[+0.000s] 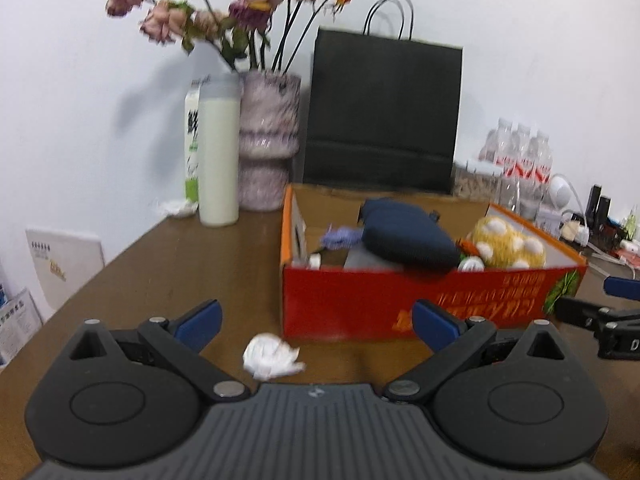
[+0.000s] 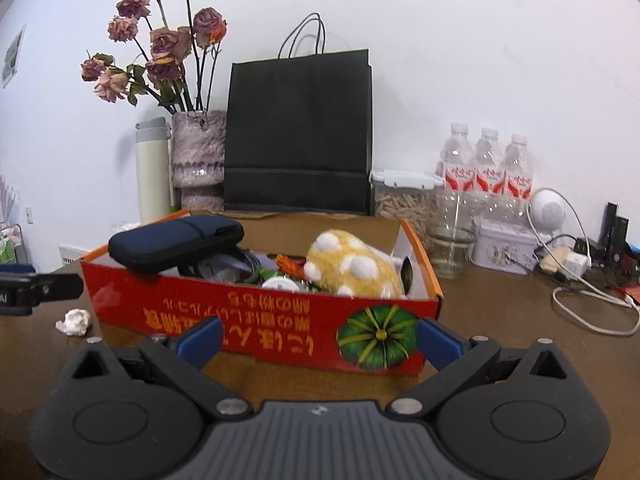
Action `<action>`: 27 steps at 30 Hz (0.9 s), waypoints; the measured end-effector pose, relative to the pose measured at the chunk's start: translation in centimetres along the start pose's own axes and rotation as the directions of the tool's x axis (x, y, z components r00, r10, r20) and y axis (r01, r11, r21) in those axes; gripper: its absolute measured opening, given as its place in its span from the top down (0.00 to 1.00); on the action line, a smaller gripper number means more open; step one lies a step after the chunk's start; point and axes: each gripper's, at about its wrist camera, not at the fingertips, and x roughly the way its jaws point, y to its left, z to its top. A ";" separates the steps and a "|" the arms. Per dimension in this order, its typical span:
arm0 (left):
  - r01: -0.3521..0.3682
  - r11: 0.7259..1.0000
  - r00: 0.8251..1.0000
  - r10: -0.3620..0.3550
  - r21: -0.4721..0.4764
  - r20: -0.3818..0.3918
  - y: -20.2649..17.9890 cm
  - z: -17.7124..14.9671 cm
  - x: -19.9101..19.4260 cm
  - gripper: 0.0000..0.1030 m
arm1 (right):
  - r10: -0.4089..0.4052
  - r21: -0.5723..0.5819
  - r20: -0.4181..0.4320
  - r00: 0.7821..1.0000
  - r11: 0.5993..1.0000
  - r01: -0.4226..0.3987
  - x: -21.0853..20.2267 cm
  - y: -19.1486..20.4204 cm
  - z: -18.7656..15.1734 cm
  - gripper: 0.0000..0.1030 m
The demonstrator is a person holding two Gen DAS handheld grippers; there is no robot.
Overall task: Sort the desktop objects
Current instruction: 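Withdraw both grippers from the box toward the crumpled white tissue, then grasp the crumpled white tissue with the left gripper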
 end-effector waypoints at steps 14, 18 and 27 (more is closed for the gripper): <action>-0.026 0.998 0.981 0.014 -0.061 -0.196 2.5 -0.5 3.8 0.00 | -0.004 0.000 -0.084 0.996 1.000 0.004 0.0 0.3 -0.7 0.00; -0.016 0.994 0.975 -0.009 -0.108 -0.222 3.4 -0.6 4.4 0.16 | -0.002 0.001 -0.107 0.994 1.000 0.002 0.4 0.3 -0.7 0.00; -0.014 0.999 0.976 0.005 -0.043 -0.218 2.5 -0.8 4.4 0.73 | 0.002 0.002 -0.126 0.992 1.000 -0.002 0.7 0.3 -0.8 0.00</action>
